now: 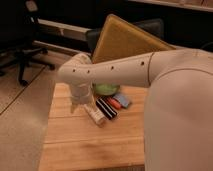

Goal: Wipe the white sponge on the table

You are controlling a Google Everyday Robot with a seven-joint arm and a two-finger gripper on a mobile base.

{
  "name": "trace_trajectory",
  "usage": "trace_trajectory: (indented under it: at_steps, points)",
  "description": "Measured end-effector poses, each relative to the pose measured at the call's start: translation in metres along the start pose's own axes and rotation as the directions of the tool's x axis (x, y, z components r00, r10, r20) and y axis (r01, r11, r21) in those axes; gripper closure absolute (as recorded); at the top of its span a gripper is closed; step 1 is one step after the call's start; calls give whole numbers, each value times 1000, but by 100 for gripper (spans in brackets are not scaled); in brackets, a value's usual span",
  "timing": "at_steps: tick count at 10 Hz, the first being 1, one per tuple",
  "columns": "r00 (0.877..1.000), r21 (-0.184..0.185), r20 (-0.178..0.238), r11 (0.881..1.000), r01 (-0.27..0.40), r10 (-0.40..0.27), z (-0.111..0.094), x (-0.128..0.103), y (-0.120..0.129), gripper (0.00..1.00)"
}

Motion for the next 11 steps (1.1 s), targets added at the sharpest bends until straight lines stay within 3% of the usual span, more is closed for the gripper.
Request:
trace_trajectory:
  at_steps: [7, 8, 9, 10, 11]
  points:
    - [1000, 0, 11, 1000, 2, -2, -2, -2, -1, 35]
    - [998, -13, 60, 1000, 6, -5, -11, -12, -1, 35]
    - [990, -34, 137, 999, 31, -26, -27, -28, -3, 35]
    - [969, -61, 242, 996, 70, -54, -51, -48, -10, 35]
    - [954, -67, 293, 994, 92, -68, -64, -58, -14, 35]
